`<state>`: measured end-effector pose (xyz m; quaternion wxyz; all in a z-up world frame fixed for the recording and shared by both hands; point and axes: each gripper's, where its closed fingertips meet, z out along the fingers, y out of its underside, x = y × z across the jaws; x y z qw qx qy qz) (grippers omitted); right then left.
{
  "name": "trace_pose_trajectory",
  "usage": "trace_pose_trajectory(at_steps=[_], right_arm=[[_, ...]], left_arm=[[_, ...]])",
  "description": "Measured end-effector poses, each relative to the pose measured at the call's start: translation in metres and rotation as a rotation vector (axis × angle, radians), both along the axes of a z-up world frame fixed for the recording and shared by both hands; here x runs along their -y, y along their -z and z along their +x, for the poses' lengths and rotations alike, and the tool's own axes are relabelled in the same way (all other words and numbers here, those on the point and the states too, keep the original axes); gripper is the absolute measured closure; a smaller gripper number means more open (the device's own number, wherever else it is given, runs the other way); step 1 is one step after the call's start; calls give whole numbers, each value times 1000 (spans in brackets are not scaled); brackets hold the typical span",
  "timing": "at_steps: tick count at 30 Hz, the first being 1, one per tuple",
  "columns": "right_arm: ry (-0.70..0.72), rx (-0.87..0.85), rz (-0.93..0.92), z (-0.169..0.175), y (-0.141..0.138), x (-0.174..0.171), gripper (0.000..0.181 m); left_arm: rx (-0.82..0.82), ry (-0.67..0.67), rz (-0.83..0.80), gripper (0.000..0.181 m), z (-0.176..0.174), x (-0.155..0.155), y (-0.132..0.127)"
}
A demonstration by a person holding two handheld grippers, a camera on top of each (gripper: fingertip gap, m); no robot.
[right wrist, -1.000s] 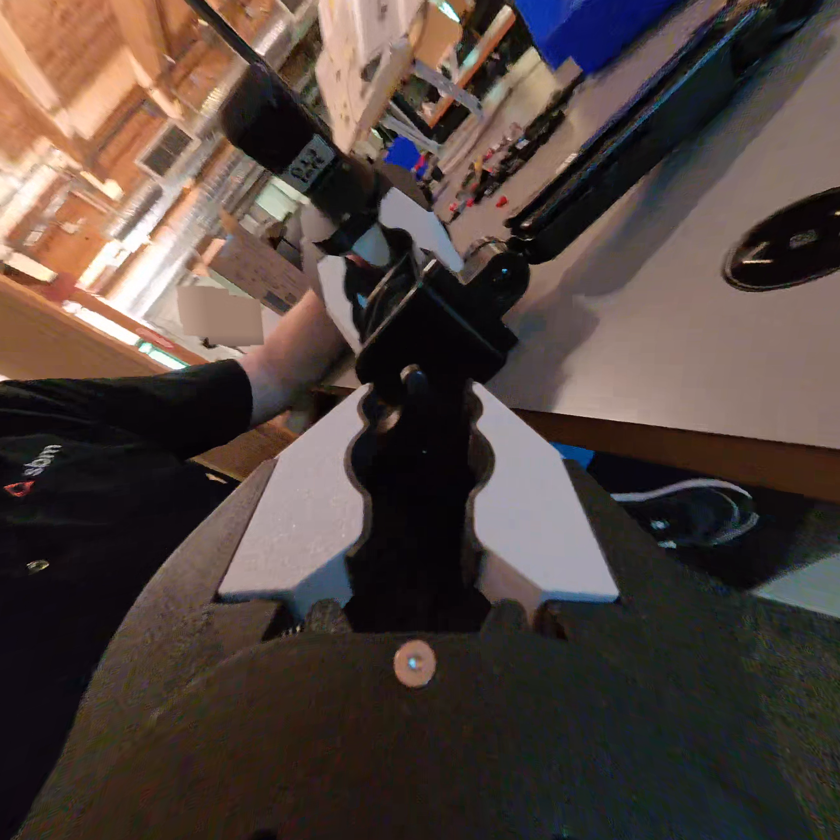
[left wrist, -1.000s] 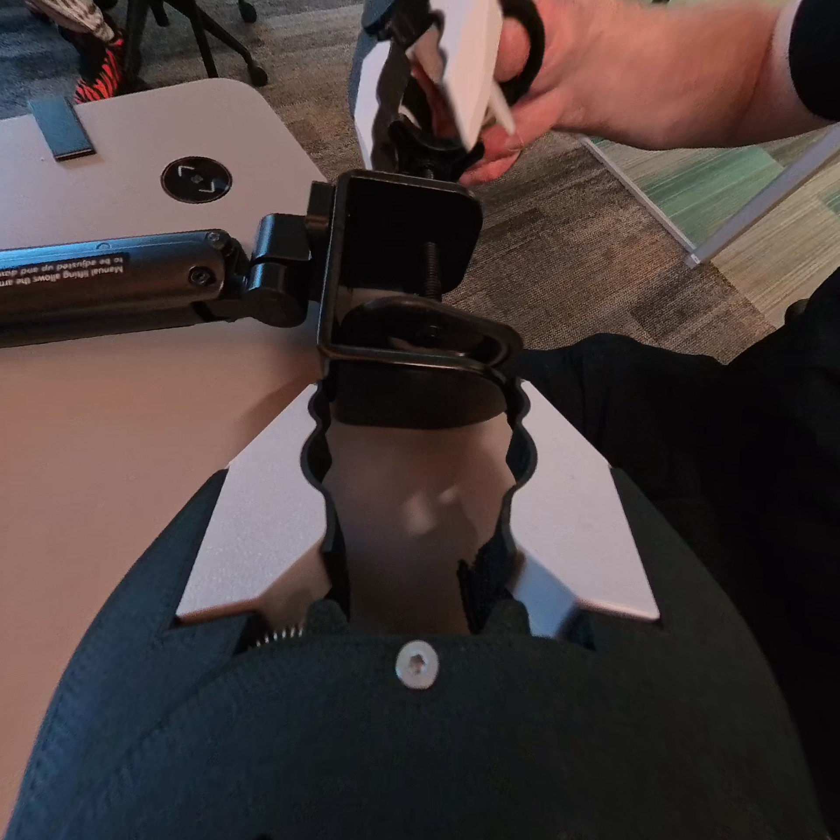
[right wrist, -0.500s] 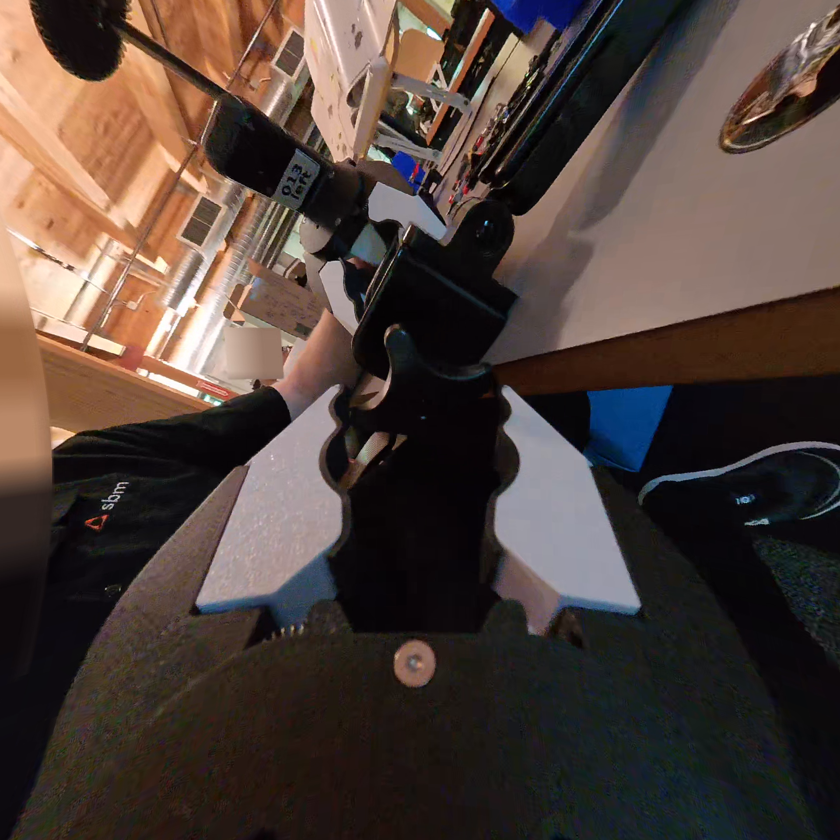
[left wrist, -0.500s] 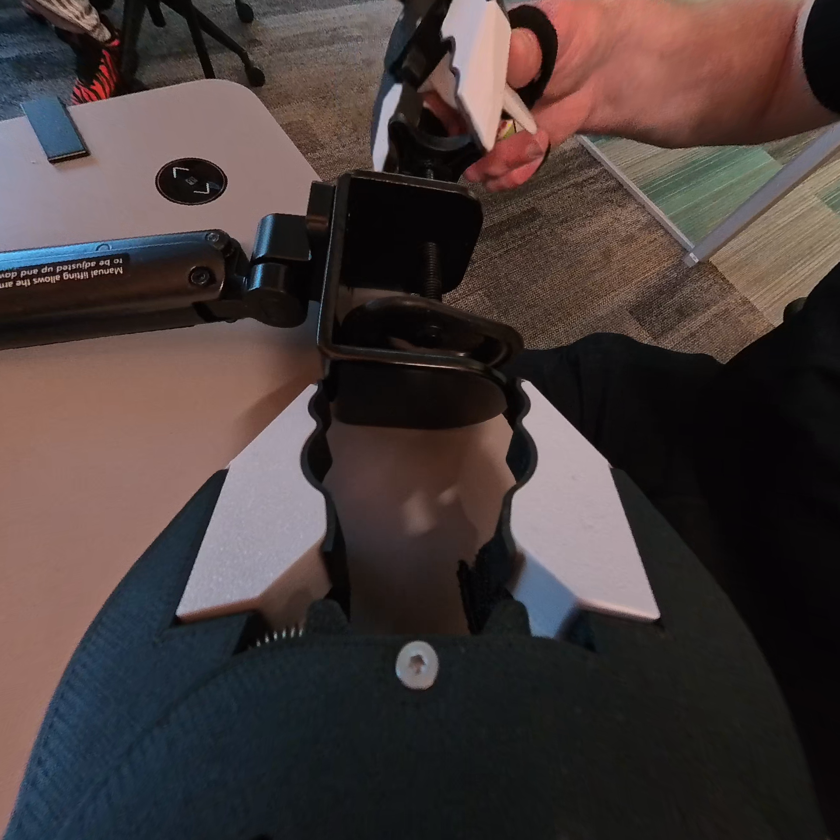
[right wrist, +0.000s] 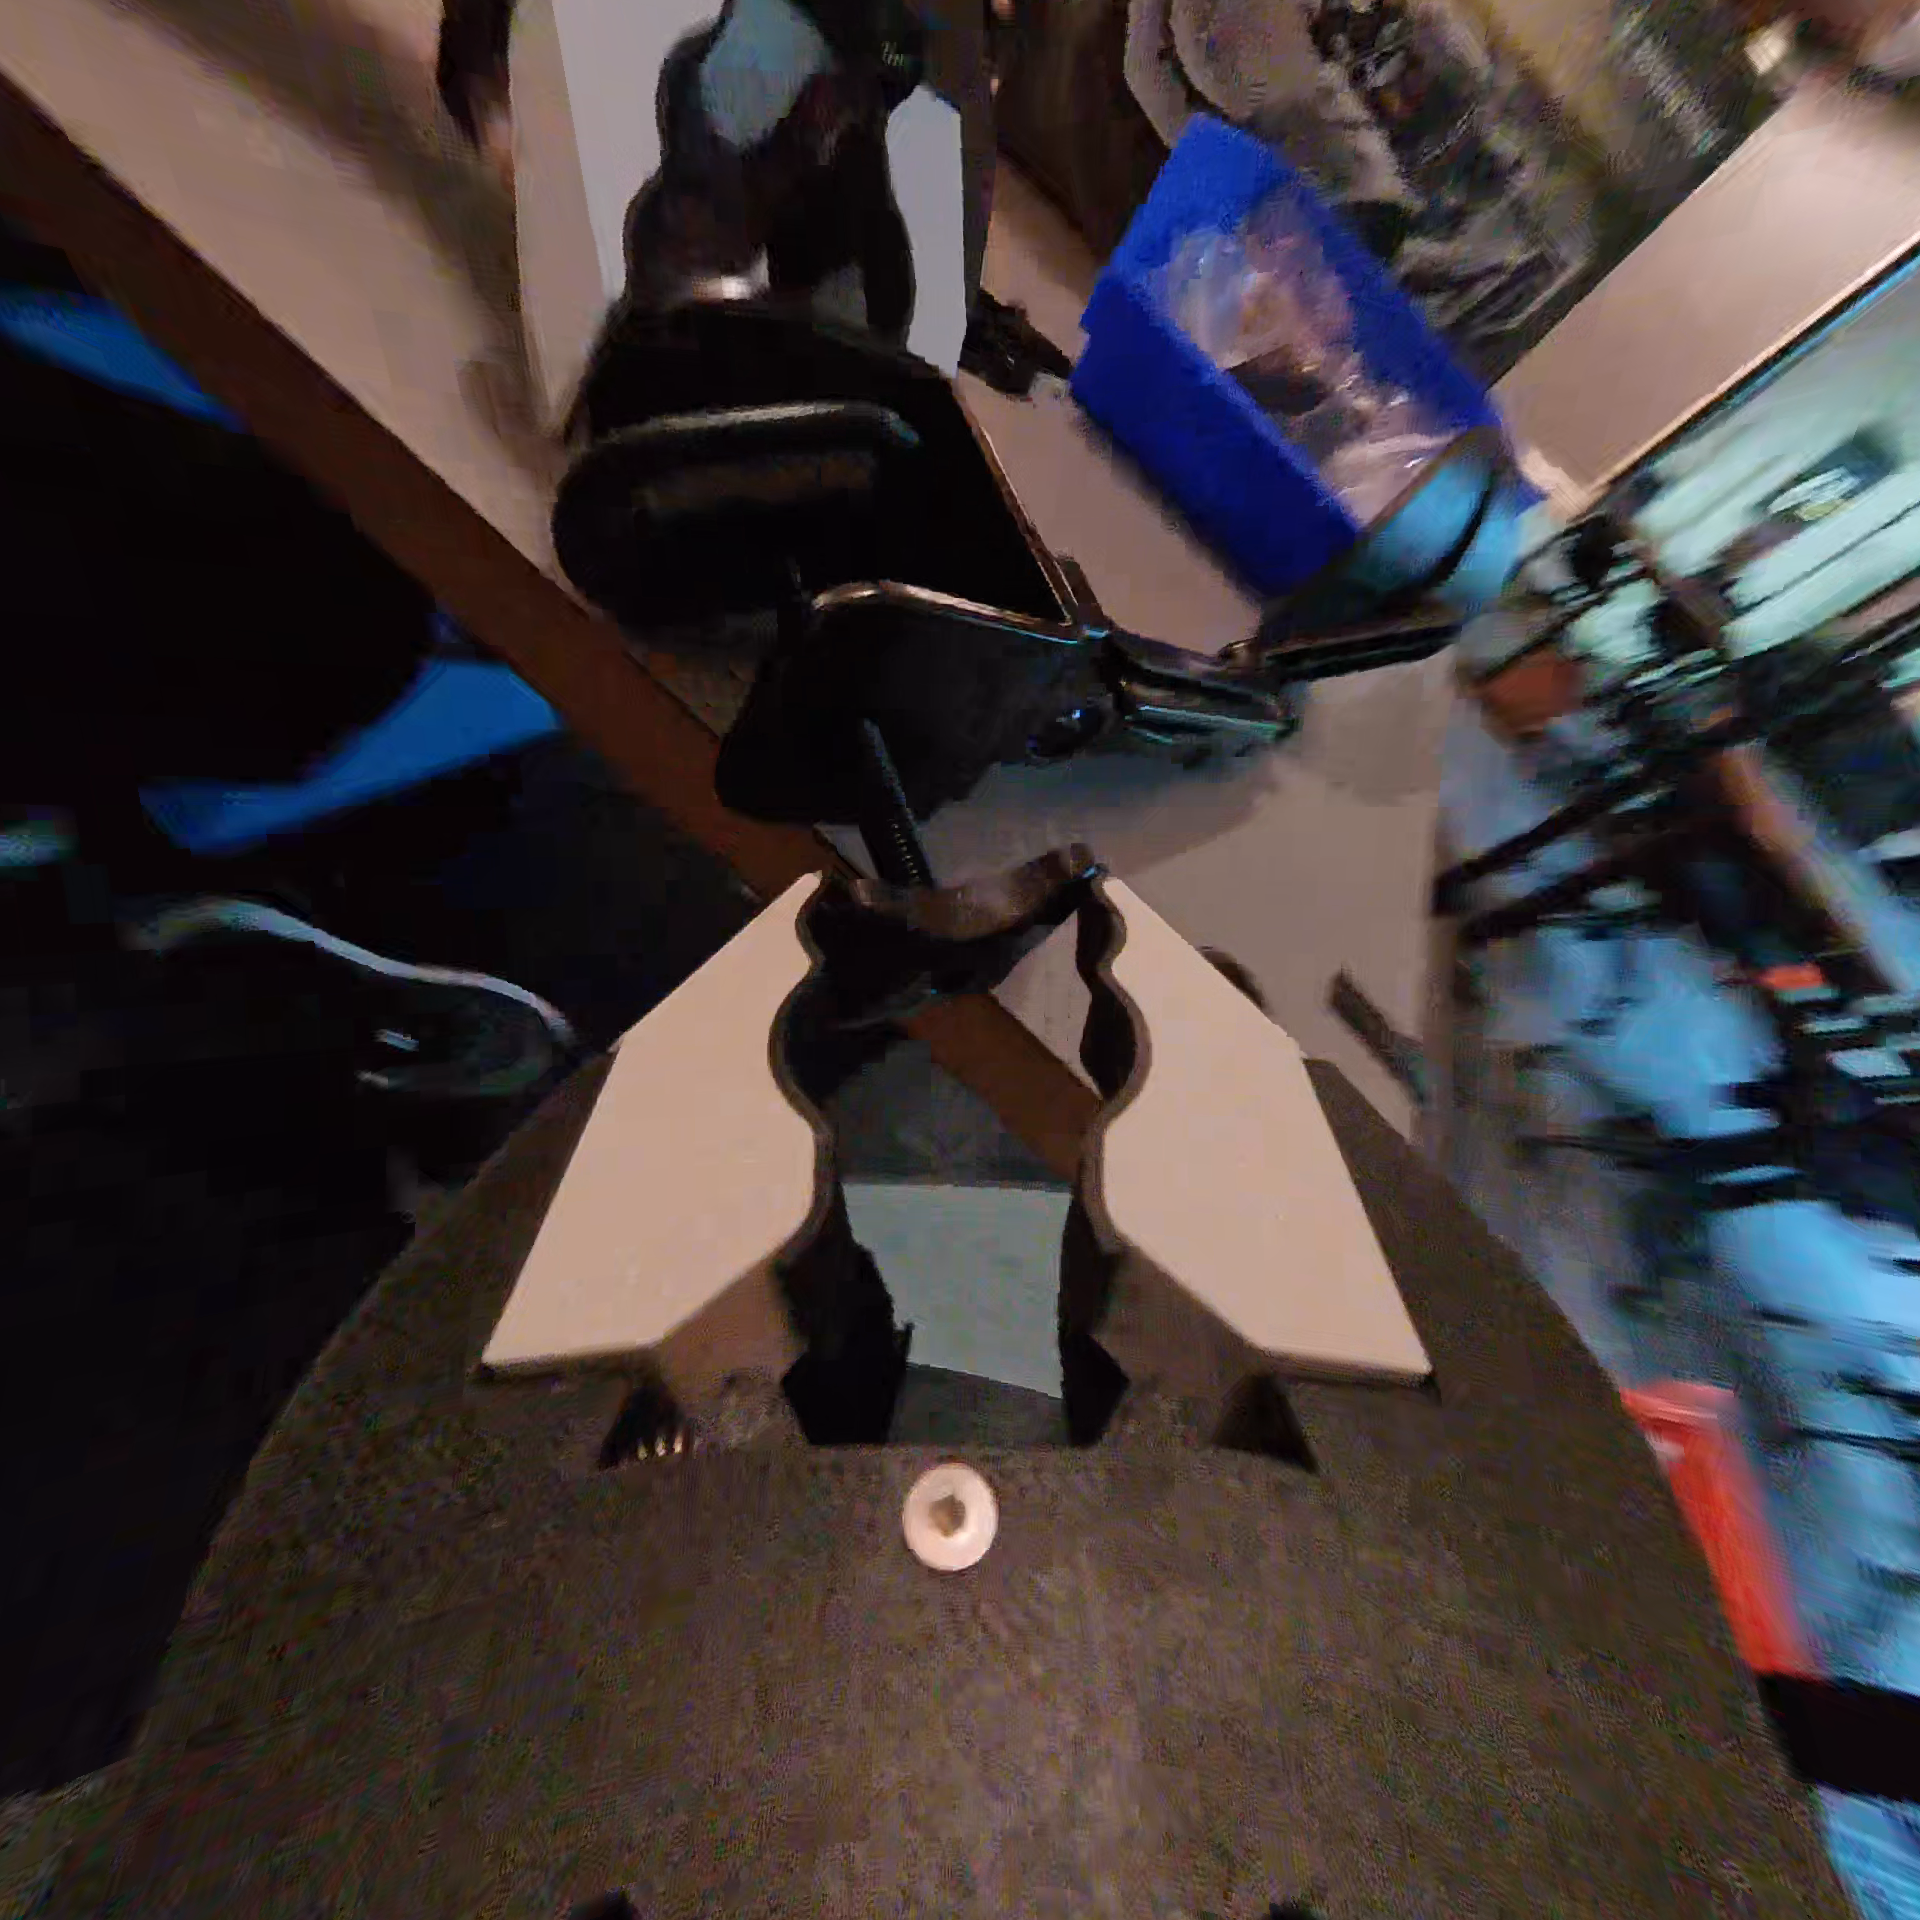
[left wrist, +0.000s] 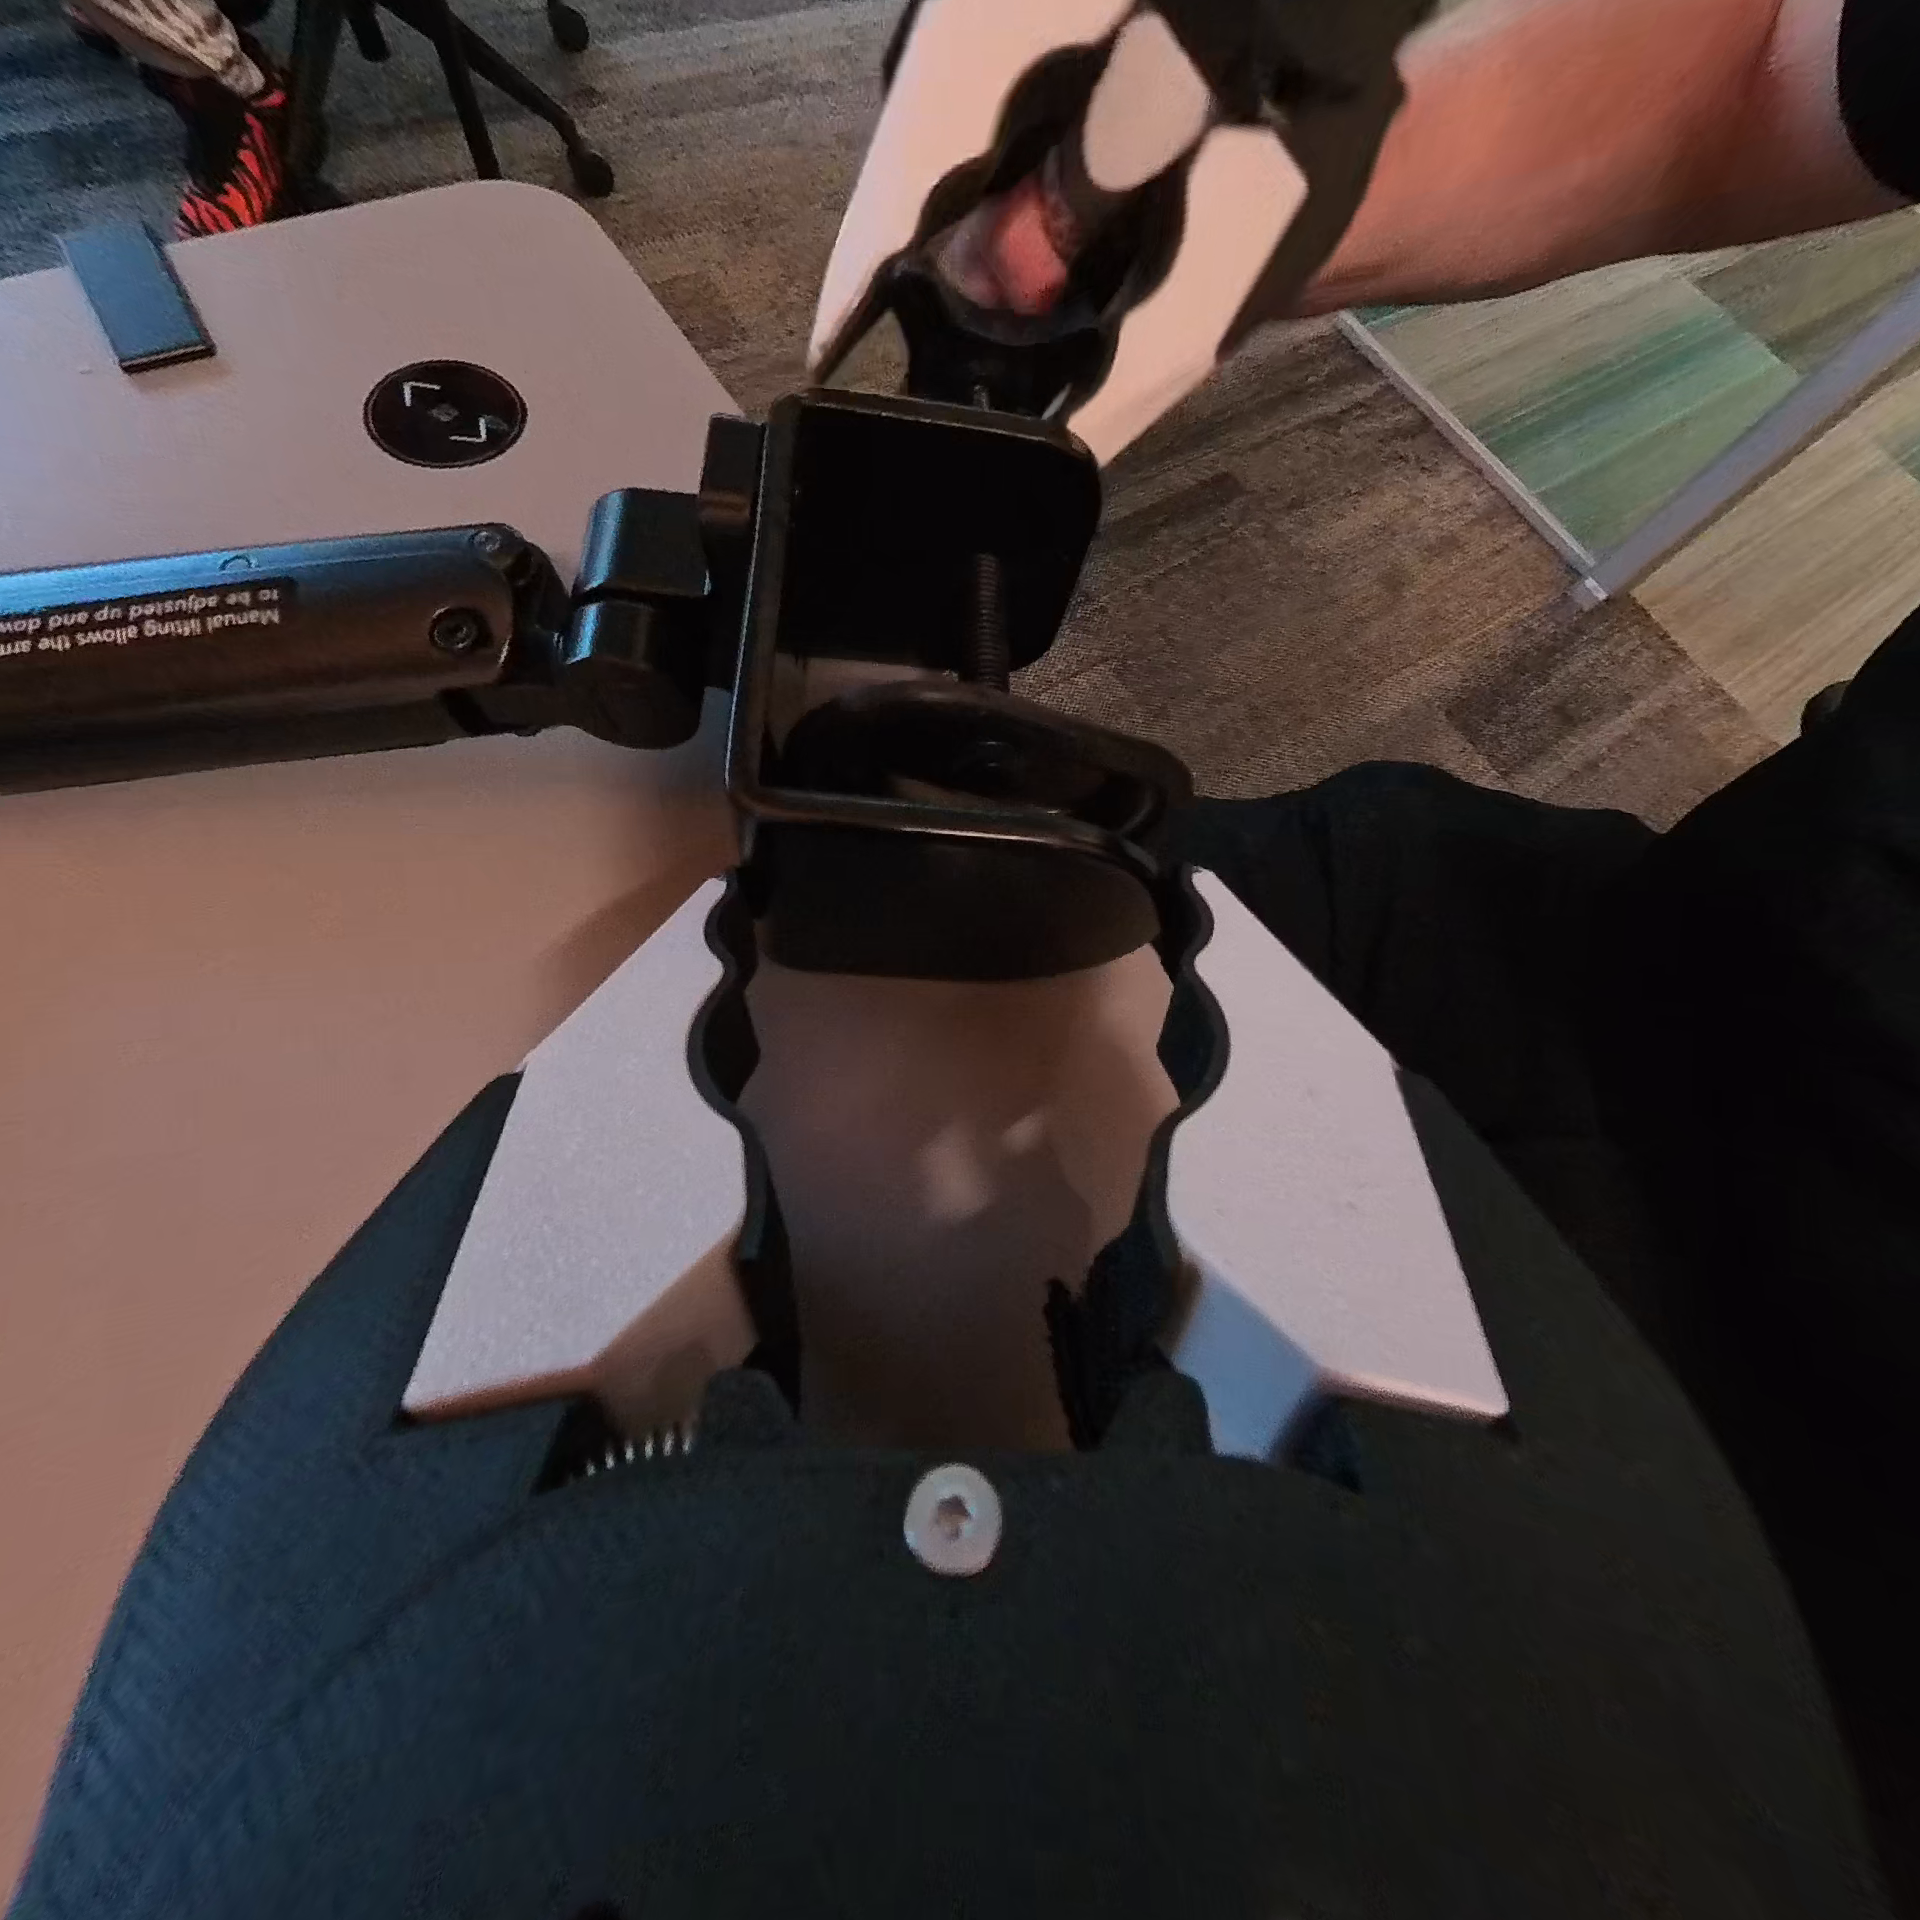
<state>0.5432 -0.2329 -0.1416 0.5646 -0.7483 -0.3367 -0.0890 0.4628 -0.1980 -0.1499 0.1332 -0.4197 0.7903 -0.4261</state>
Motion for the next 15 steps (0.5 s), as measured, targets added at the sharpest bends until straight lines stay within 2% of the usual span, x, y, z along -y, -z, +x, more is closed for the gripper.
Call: trace_pose_trajectory(at_steps=[2, 3, 6, 8, 11, 13, 15], right_arm=[[86, 307, 131, 4, -5, -1, 136], [102, 359, 185, 5, -8, -1, 136], [81, 141, 208, 2, -4, 3, 137], [66, -159, 107, 3, -1, 8, 122], [-11, -769, -242, -2, 9, 13, 101], [-86, -1104, -414, -8, 4, 17, 110], [-170, -1320, -459, -9, -9, 16, 122]], left_arm=[[-3, -2, -3, 101, 0, -1, 0], [-1, -2, -2, 101, 0, -1, 0], [-2, -1, -3, 101, 0, -1, 0], [-3, 0, -4, 101, 0, -1, 0], [-4, 0, -6, 102, 0, -1, 0], [-3, 0, -5, 101, 0, -1, 0], [-4, 1, -7, 101, 0, -1, 0]])
